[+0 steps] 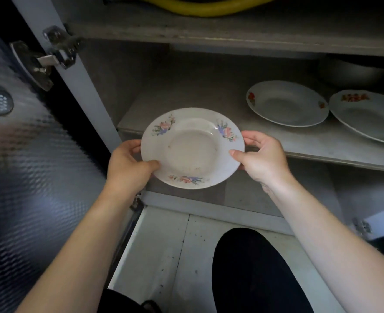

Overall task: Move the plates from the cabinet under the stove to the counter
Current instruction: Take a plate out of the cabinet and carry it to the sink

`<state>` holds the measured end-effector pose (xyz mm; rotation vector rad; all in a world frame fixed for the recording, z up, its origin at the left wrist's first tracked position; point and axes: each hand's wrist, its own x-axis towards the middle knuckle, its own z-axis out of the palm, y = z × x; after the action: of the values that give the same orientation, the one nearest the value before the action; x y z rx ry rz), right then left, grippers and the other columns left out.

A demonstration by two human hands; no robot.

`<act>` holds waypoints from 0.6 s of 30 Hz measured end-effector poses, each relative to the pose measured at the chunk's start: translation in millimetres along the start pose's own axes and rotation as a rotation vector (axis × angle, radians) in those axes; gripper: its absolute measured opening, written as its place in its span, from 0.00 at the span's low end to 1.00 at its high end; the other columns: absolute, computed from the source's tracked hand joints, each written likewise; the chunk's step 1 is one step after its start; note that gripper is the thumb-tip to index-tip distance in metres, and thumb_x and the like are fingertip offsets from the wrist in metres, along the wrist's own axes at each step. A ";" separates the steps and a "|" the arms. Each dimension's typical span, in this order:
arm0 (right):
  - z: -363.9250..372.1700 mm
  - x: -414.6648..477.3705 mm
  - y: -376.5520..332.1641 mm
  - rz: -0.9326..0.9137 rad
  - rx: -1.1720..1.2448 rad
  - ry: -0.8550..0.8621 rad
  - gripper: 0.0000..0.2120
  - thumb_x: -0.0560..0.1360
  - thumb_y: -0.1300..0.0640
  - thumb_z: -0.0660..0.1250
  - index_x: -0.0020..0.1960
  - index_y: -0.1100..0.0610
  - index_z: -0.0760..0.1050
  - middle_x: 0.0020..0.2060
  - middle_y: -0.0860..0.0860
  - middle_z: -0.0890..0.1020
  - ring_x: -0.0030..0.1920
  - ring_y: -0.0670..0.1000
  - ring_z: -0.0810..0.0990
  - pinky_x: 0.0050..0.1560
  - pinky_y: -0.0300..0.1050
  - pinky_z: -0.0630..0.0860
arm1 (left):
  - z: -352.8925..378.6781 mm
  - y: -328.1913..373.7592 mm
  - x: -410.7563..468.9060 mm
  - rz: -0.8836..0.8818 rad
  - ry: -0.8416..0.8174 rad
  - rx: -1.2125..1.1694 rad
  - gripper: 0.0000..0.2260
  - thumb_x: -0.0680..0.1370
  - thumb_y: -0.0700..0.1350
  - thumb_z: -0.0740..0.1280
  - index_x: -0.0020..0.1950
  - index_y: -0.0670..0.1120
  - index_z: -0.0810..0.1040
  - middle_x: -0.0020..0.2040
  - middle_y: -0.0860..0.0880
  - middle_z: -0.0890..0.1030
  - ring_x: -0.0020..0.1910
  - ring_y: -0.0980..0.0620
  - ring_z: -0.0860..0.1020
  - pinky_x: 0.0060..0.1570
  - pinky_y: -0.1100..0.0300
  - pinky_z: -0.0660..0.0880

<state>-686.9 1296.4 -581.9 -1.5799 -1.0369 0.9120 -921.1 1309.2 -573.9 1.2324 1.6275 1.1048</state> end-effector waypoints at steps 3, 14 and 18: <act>0.4 -12.0 -0.7 -0.026 -0.019 0.009 0.19 0.68 0.65 0.72 0.52 0.46 0.74 0.44 0.36 0.77 0.41 0.48 0.83 0.47 0.46 0.80 | -7.7 4.6 -12.0 0.034 -0.006 0.093 0.22 0.67 0.34 0.74 0.56 0.48 0.74 0.49 0.57 0.78 0.45 0.45 0.81 0.50 0.44 0.78; 19.7 -31.0 -10.6 0.044 -0.032 -0.022 0.20 0.69 0.65 0.71 0.58 0.49 0.75 0.43 0.33 0.76 0.36 0.40 0.82 0.32 0.29 0.73 | -30.1 -3.5 -30.1 -0.028 0.031 0.048 0.23 0.68 0.31 0.71 0.60 0.44 0.71 0.53 0.51 0.78 0.43 0.45 0.81 0.46 0.49 0.80; 31.2 -29.3 -14.9 0.070 -0.036 -0.015 0.19 0.70 0.66 0.70 0.55 0.47 0.75 0.42 0.33 0.77 0.37 0.43 0.82 0.30 0.30 0.73 | -38.7 -6.8 -27.0 -0.030 0.037 0.034 0.22 0.68 0.31 0.71 0.56 0.46 0.71 0.52 0.49 0.79 0.44 0.43 0.81 0.46 0.49 0.79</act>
<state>-728.5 1281.2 -572.3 -1.6500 -1.0187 0.9594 -953.7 1275.2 -566.3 1.2124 1.6932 1.0910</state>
